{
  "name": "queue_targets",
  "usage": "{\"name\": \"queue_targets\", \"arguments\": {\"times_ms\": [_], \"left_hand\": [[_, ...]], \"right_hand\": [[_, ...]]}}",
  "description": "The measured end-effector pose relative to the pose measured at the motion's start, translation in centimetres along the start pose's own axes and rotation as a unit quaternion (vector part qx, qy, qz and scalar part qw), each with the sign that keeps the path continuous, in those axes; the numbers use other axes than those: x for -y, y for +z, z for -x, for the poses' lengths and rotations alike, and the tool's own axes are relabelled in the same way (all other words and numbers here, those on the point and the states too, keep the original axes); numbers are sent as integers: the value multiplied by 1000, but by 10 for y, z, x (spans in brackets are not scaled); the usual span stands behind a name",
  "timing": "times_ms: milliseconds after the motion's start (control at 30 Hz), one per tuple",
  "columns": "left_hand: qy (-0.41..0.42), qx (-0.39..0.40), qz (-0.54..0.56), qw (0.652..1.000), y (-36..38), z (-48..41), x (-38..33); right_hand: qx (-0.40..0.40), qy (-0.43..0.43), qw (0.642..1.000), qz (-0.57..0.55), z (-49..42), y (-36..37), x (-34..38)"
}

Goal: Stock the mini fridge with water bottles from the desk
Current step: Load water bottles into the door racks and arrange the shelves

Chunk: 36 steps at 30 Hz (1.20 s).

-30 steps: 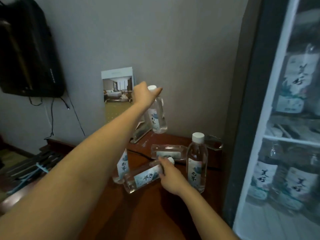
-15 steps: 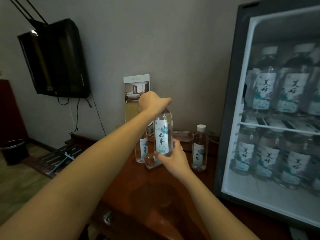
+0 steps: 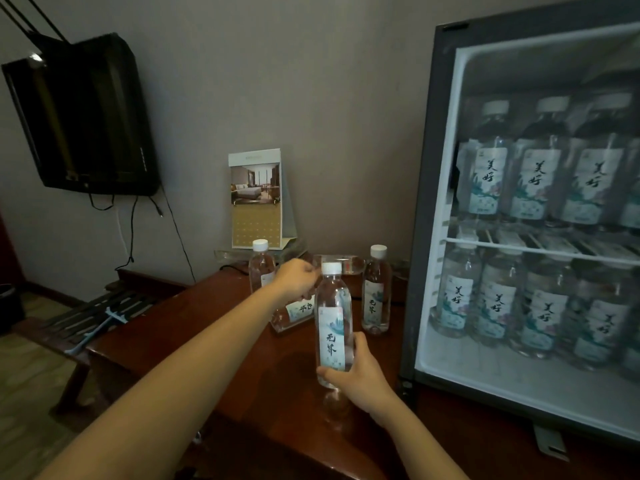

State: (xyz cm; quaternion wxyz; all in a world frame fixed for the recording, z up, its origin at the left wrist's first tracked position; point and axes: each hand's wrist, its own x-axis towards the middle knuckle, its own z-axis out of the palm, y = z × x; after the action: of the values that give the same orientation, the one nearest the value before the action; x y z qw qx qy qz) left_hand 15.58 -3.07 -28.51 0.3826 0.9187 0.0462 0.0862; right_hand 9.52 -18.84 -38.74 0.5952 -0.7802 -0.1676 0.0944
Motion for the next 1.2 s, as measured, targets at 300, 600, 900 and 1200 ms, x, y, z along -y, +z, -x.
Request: {"name": "queue_targets", "arguments": {"times_ms": [300, 600, 900, 1200], "left_hand": [[-6, -37, -90, 995, 36, -54, 38], [-19, -63, -130, 989, 48, -142, 48], [-24, 23, -155, 987, 73, -226, 51], [-17, 46, -209, 977, 99, -247, 64]], "right_hand": [[-26, -12, 996, 85, -41, -11, -24], [-57, -28, 997, 45, -84, -20, -30], [-64, -14, 997, 43, -107, -24, -41], [-87, -18, 995, 46, -118, -20, -48]]}}
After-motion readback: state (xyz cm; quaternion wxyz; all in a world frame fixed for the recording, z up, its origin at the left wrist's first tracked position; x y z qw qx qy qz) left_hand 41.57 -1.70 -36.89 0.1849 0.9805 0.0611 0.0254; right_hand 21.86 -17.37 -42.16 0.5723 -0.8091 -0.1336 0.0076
